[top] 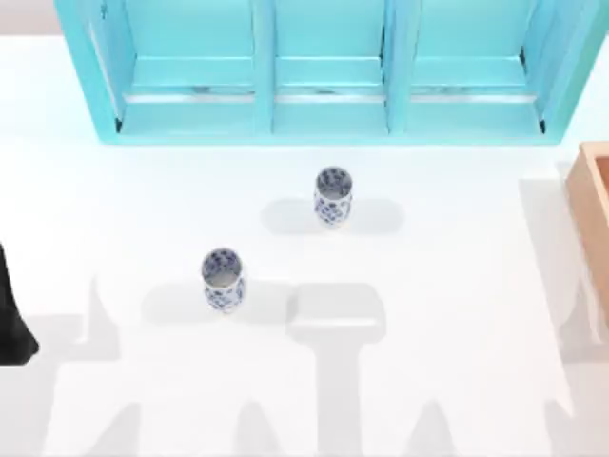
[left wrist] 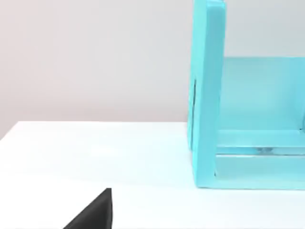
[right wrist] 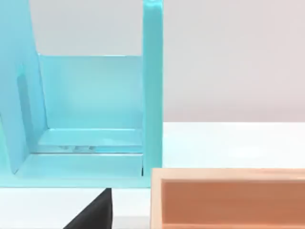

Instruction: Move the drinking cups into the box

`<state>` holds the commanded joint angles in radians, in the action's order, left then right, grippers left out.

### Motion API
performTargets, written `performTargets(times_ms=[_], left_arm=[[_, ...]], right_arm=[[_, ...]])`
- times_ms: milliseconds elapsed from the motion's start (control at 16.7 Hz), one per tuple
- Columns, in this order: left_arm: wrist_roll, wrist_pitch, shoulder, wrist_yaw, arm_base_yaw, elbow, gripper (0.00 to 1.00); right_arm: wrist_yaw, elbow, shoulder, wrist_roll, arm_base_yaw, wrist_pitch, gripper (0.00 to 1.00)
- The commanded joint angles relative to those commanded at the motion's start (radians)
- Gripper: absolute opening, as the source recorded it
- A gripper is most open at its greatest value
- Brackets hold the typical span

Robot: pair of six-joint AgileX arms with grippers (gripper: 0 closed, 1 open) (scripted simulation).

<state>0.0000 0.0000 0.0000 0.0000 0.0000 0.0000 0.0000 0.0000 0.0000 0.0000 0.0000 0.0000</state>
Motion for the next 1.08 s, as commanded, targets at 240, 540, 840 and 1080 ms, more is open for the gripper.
performTargets(times_ms=[240,540,840,1080], left_arm=[[0.0,0.0,0.0,0.0,0.0,0.0,1.0],[0.0,0.0,0.0,0.0,0.0,0.0,1.0],[0.0,0.0,0.0,0.0,0.0,0.0,1.0],[0.0,0.0,0.0,0.0,0.0,0.0,1.0]], right_arm=[[0.003,0.028,0.026,0.01,0.01,-0.016,1.0],[0.023,0.266,0.251,0.093,0.094,-0.152,1.0],[0.056,0.685,0.648,0.239,0.242,-0.394,1.0],[0.085,1.094,1.038,0.383,0.386,-0.631,1.0]])
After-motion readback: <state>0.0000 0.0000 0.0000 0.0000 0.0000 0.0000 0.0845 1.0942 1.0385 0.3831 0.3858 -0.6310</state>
